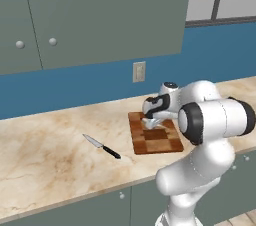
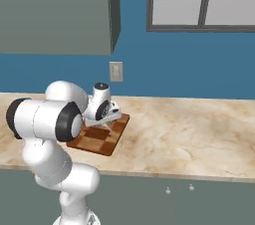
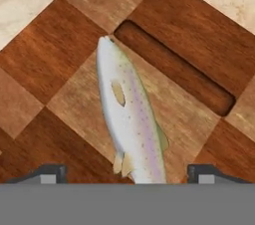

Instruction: Retrieve the fish from the fridge and place it on the cutting board.

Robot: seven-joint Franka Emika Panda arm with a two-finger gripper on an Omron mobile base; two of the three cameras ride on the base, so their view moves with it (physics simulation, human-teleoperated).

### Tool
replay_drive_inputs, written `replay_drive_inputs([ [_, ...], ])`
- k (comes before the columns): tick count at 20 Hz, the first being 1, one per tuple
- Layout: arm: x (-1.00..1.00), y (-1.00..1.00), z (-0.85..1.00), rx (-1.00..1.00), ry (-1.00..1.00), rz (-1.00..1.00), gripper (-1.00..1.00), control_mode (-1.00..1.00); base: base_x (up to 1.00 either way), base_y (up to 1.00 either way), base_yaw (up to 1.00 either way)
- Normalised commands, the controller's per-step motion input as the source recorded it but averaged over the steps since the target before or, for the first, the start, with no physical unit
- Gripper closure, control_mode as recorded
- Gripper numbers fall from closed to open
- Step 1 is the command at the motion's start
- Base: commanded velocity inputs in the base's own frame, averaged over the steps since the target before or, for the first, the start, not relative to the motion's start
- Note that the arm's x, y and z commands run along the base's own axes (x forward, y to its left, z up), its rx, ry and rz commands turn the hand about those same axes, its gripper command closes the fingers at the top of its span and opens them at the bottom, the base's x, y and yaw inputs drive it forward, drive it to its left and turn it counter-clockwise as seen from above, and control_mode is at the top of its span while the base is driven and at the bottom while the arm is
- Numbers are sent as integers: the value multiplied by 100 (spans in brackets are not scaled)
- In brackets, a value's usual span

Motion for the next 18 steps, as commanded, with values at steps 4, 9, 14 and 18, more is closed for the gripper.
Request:
replay_drive_inputs([
  [4,-32,-1,57,0,-10,-8,-100,-100,0,0,0],
  [9,-50,-5,71,0,-14,-8,-100,-100,0,0,0],
  [14,-64,-30,70,0,-15,-6,-100,-100,0,0,0],
  [18,-63,-53,76,3,-12,-5,-100,-100,0,0,0],
])
